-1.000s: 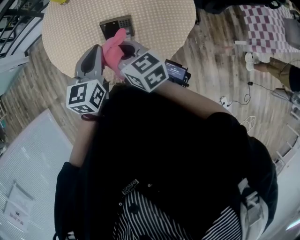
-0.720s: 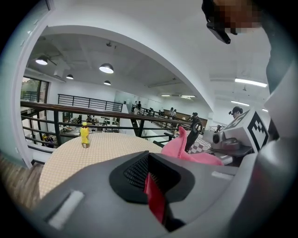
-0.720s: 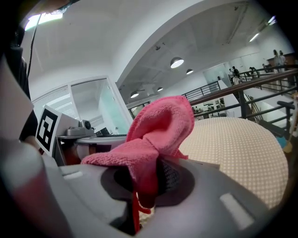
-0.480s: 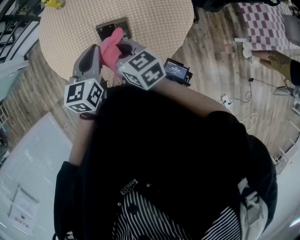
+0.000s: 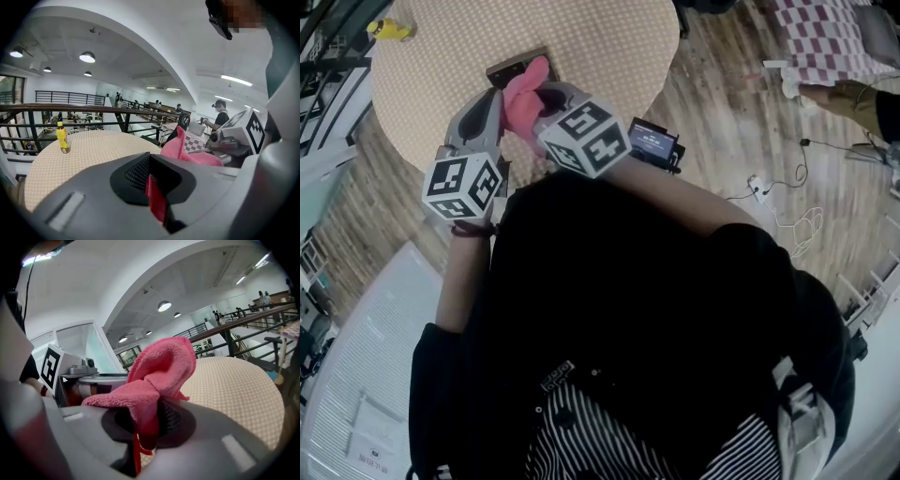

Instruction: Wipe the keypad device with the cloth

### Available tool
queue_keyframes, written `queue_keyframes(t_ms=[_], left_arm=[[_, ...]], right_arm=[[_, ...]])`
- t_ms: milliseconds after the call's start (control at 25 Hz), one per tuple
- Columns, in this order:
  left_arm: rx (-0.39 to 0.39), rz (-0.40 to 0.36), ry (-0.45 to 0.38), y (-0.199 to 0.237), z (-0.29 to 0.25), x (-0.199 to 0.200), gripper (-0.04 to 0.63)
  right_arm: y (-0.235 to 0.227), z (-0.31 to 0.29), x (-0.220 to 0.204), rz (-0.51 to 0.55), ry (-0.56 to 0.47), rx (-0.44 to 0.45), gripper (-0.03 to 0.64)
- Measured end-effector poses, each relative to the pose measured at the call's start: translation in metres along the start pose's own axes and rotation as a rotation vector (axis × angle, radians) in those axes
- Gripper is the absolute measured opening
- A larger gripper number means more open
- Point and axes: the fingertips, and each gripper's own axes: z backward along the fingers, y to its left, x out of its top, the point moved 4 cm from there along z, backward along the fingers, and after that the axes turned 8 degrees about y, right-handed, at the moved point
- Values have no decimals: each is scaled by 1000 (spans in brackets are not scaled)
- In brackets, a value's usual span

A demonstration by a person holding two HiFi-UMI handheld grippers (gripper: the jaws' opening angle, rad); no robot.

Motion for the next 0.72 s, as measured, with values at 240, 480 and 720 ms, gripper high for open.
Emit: queue_keyframes(t_ms=[240, 480, 720], left_arm=[[-30, 2, 55, 25, -21, -2, -3], [-111, -32, 143, 57, -49, -7, -2], [-198, -70, 196, 59, -79, -14, -2]], right_arm=[[-14, -26, 3, -37, 20, -20, 64], [-30, -61, 2, -106, 41, -71, 64], [-36, -88, -13, -167, 68, -82, 64]])
